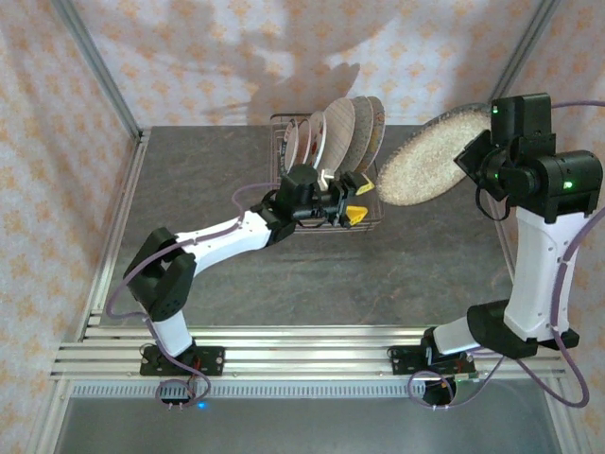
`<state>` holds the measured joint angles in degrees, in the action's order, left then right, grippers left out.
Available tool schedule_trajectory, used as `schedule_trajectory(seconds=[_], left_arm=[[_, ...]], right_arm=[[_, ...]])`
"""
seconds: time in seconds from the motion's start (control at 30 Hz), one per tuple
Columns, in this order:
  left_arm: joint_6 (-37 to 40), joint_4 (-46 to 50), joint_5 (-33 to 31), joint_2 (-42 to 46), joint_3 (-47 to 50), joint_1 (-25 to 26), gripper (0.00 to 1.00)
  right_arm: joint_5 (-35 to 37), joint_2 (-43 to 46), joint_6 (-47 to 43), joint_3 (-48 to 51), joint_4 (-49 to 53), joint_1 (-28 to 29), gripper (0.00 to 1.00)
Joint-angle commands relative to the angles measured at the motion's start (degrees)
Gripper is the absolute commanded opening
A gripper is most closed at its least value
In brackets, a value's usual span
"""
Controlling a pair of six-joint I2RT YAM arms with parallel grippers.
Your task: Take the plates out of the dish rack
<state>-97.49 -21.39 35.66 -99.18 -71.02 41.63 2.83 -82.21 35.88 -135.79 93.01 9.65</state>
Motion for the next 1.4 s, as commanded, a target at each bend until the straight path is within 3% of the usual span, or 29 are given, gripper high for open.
schedule_trajectory(seconds=[0.0, 0.3, 0.53, 0.67, 0.77, 1.0, 1.37], left_arm=[[0.33, -1.37, -4.06, 5.73, 2.04, -0.65, 0.72], [-4.28, -9.81, -0.68, 0.74, -2.10, -1.03, 0.73], [0.22, -0.64, 0.97, 1.22, -3.97, -1.27, 0.71], [-3.70, -7.33, 1.95, -0.87, -4.46, -1.28, 0.58], [-3.56, -7.24, 1.96, -0.72, -4.65, -1.37, 0.49], [-3.23, -7.01, 2.57, 0.01, -4.15, -1.87, 0.40], [-3.30, -7.00, 2.92, 2.11, -2.48, -3.38, 0.00]], right_arm=[[-1.73, 2.50, 1.22, -1.24, 0.05, -0.41, 0.00], [-9.77, 2.13, 0.78, 0.91, -4.60, -1.56, 0.00], [-15.93, 2.39, 1.08, 2.49, -8.38, -4.02, 0.00], [-19.90, 3.32, 1.65, 5.88, -11.77, -4.80, 0.00], [-21.88, 3.38, 1.82, 6.92, -13.00, -5.65, 0.00], [-25.88, 4.05, 2.30, 10.76, -17.60, -6.13, 0.00], [-28.79, 5.22, 2.88, 15.20, -20.60, -7.18, 0.00]])
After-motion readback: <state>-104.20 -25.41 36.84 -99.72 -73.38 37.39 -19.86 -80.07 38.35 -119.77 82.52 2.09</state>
